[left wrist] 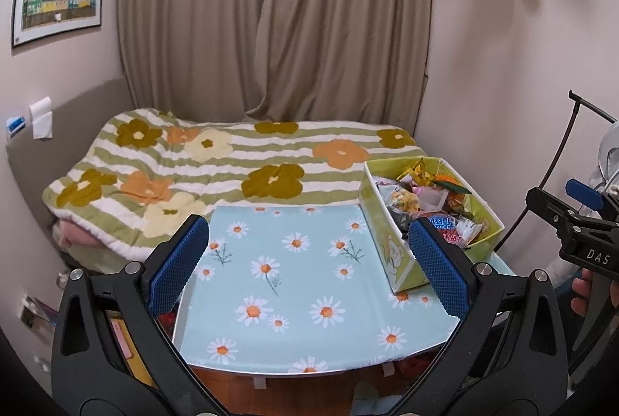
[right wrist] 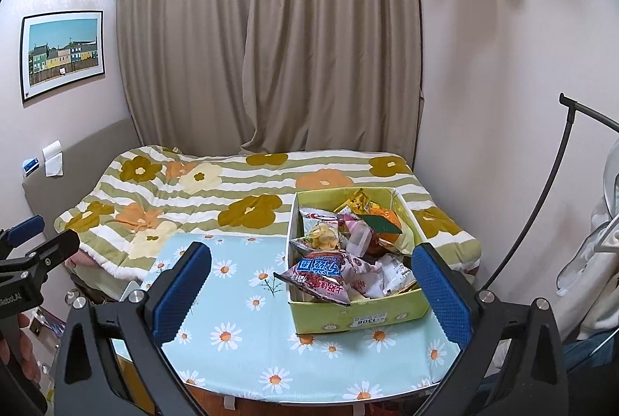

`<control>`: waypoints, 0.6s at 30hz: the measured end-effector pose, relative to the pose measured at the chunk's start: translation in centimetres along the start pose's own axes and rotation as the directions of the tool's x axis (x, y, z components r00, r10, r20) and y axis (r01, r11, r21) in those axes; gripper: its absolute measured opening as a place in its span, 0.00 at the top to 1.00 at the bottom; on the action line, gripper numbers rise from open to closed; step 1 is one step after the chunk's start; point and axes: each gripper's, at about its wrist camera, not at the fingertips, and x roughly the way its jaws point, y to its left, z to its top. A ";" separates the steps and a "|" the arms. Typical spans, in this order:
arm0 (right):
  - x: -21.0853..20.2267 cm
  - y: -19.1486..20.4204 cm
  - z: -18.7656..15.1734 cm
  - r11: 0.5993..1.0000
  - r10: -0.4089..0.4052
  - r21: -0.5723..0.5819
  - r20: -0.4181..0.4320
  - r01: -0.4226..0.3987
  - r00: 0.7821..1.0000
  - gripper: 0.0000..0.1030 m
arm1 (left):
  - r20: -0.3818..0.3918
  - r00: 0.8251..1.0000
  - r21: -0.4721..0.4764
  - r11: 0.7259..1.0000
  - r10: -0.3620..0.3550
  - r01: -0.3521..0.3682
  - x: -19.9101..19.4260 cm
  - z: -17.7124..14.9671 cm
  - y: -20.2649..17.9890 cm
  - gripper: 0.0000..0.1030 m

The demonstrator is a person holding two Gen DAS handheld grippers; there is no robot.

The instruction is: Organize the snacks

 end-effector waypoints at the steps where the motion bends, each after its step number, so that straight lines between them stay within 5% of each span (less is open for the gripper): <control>1: 0.0 0.0 0.0 1.000 0.001 0.002 0.000 -0.001 1.000 0.00 | 0.001 1.000 0.001 1.000 0.001 -0.001 0.0 0.0 0.0 0.00; 18: 0.3 0.3 0.1 1.000 -0.003 -0.003 -0.007 0.003 1.000 0.00 | 0.010 1.000 0.020 1.000 0.019 -0.019 0.2 0.3 -0.3 0.00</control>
